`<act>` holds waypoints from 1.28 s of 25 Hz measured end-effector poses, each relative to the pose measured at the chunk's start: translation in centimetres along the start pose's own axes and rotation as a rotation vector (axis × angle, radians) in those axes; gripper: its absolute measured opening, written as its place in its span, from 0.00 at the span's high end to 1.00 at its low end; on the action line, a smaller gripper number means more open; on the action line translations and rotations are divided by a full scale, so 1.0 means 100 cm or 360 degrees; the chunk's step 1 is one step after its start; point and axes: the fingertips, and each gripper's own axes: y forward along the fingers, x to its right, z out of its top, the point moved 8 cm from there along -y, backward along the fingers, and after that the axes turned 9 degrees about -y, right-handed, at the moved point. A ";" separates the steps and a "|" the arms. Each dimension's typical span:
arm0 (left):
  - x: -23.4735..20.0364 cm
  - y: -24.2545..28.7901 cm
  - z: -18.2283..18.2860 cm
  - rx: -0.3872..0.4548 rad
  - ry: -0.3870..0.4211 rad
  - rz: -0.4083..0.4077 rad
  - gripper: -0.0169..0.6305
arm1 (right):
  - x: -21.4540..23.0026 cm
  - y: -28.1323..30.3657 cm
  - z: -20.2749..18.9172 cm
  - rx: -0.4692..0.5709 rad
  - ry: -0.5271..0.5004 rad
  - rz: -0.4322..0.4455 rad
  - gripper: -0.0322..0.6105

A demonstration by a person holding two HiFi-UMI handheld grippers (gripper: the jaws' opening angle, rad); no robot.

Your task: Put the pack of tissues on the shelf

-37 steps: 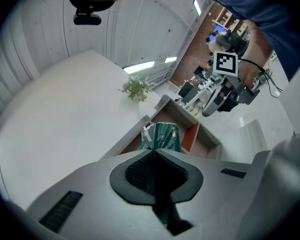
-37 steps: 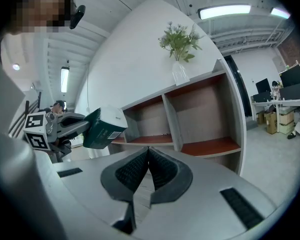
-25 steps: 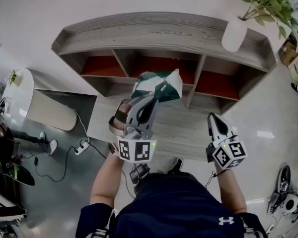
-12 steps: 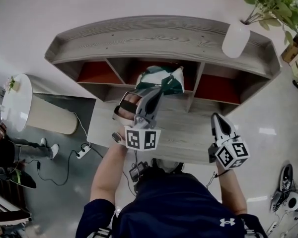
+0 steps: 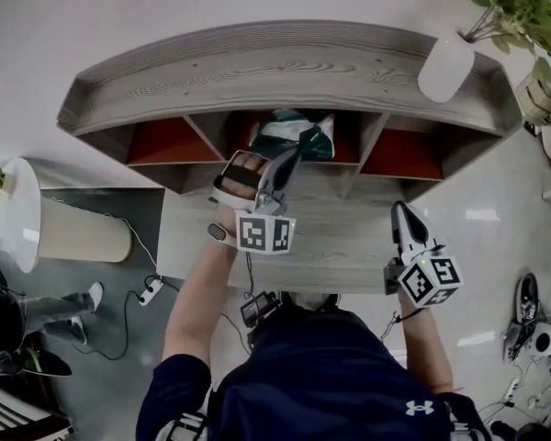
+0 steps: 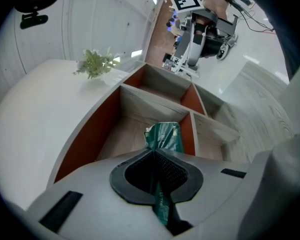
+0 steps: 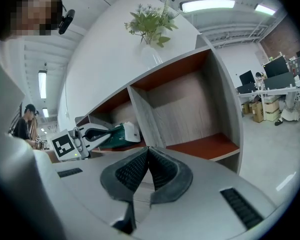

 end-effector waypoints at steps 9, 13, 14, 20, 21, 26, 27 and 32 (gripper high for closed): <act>0.004 0.016 -0.017 0.0036 -0.0004 -0.0054 0.94 | -0.026 -0.004 -0.004 -0.0009 0.0004 -0.0092 0.93; 0.004 0.019 -0.019 0.0051 -0.0002 -0.0060 0.94 | -0.031 -0.007 -0.003 0.0003 0.0005 -0.0124 0.93; 0.004 0.020 -0.020 0.0055 0.0002 -0.0060 0.94 | -0.033 -0.007 -0.003 0.0007 0.0005 -0.0128 0.93; 0.008 0.023 -0.021 0.0022 0.0020 -0.0048 0.94 | -0.041 -0.014 -0.005 0.0012 0.0002 -0.0146 0.93; 0.009 0.024 -0.021 0.0017 0.0025 -0.0046 0.94 | -0.042 -0.015 -0.005 0.0012 0.0001 -0.0146 0.93; 0.008 0.027 -0.022 0.0014 0.0001 -0.0039 0.93 | -0.047 -0.017 -0.003 0.0020 -0.0011 -0.0137 0.93; 0.008 0.027 -0.022 0.0012 -0.0008 -0.0039 0.93 | -0.048 -0.018 -0.003 0.0020 -0.0013 -0.0134 0.93; 0.013 0.025 -0.022 0.0000 -0.0034 -0.0046 0.93 | -0.049 -0.024 -0.004 0.0011 -0.0017 -0.0131 0.93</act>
